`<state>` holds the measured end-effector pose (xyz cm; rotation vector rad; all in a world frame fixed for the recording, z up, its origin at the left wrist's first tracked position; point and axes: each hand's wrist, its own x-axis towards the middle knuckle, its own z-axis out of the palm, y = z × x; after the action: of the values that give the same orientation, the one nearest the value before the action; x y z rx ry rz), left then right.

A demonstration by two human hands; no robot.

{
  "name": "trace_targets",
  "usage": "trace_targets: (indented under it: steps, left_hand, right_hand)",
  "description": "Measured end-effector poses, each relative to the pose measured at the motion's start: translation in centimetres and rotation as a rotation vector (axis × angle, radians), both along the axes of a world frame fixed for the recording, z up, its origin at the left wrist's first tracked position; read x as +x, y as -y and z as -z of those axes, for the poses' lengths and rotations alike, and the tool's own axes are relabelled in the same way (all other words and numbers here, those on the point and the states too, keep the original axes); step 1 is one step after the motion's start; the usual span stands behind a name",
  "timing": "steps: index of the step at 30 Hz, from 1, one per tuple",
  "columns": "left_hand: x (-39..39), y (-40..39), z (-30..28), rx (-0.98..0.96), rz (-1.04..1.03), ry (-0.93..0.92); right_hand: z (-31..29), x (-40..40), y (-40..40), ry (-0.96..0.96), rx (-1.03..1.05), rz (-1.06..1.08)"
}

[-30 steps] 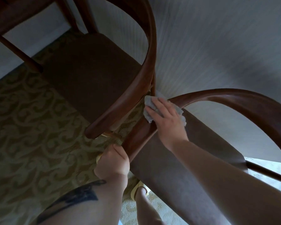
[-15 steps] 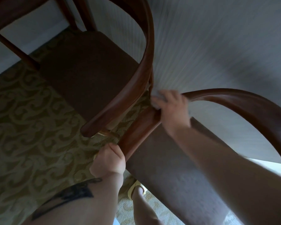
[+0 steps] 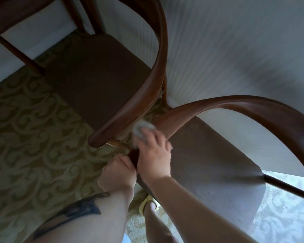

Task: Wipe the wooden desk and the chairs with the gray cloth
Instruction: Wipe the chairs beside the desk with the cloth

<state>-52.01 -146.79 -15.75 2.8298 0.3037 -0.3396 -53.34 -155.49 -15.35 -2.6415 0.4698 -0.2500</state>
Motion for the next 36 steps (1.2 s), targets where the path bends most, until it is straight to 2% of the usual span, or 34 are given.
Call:
trace_targets:
  steps: [2, 3, 4, 5, 8, 9, 10, 11, 14, 15, 16, 18, 20, 22, 23, 24, 25, 27, 29, 31, 33, 36]
  left_hand:
    - [0.0, 0.0, 0.1, -0.007, -0.015, 0.014]
    - [0.0, -0.1, 0.1, -0.005, -0.008, 0.016]
    - [0.0, -0.1, 0.1, -0.002, 0.009, 0.005]
    - [0.1, -0.2, -0.1, 0.008, 0.024, -0.006]
    - [0.1, -0.1, -0.2, 0.022, 0.022, -0.032]
    - [0.1, -0.1, -0.1, 0.013, 0.008, -0.030]
    - [0.1, 0.0, 0.0, 0.012, -0.006, -0.024]
    - [0.0, 0.1, 0.2, 0.018, -0.018, -0.021]
    - [0.1, 0.2, 0.3, 0.029, 0.005, 0.004]
    - [0.2, 0.2, 0.3, 0.030, 0.011, -0.015]
    - [0.2, 0.1, 0.1, 0.037, 0.021, -0.043]
    - [0.4, 0.0, -0.2, 0.062, 0.030, -0.078]
    - [0.3, 0.0, -0.3, 0.068, 0.044, -0.091]
    - [0.3, -0.1, -0.3, 0.054, 0.038, -0.076]
    - [0.2, -0.1, -0.2, 0.044, 0.035, -0.059]
    - [0.2, 0.0, -0.2, 0.036, 0.035, -0.042]
    - [0.2, 0.1, -0.3, 0.037, 0.033, -0.032]
    - [0.2, 0.3, -0.5, 0.054, 0.022, -0.050]
    - [0.2, 0.4, -0.6, 0.033, 0.015, -0.039]
    - [0.2, 0.3, -0.7, 0.030, 0.040, -0.031]
    - [0.2, 0.3, -0.9, 0.047, 0.048, -0.059]
    - [0.0, 0.5, -1.0, 0.030, 0.000, -0.031]
  right_hand:
    - [0.3, -1.6, 1.2, 0.001, -0.099, -0.335]
    - [0.4, -1.7, 3.3, 0.008, -0.156, -0.440]
    - [0.7, -1.4, 5.5, 0.008, -0.202, -0.459]
    - [0.8, -0.9, 7.4, 0.005, -0.217, -0.366]
    - [0.2, 0.5, 7.0, -0.035, -0.134, 0.194]
    - [0.1, 0.6, 4.8, -0.029, -0.099, 0.293]
    - [0.0, 0.5, 2.5, -0.016, -0.064, 0.282]
    - [-0.1, 0.1, 0.6, 0.020, -0.052, 0.174]
    - [0.9, -1.9, 0.9, 0.096, -0.148, -0.396]
    - [1.1, -1.8, 3.1, 0.078, -0.199, -0.512]
    - [1.2, -1.4, 5.4, 0.061, -0.249, -0.536]
    - [1.1, -0.2, 10.0, 0.012, -0.313, -0.317]
    - [0.2, 1.1, 12.6, -0.031, -0.258, 0.046]
    - [-0.8, 2.1, 10.6, -0.012, -0.163, 0.355]
    - [-1.1, 2.4, 8.5, -0.025, -0.101, 0.415]
    - [-1.2, 2.2, 5.9, -0.028, -0.045, 0.365]
    - [-1.1, 1.8, 3.3, -0.018, -0.017, 0.218]
    - [-0.6, -0.3, 0.1, 0.037, -0.048, -0.185]
    - [-0.3, -1.1, 2.7, 0.060, -0.072, -0.395]
    - [0.1, -0.6, 7.0, 0.060, -0.130, -0.346]
    - [0.4, 0.3, 10.6, 0.055, -0.183, -0.156]
    - [0.2, 0.9, 7.9, 0.027, -0.122, 0.183]
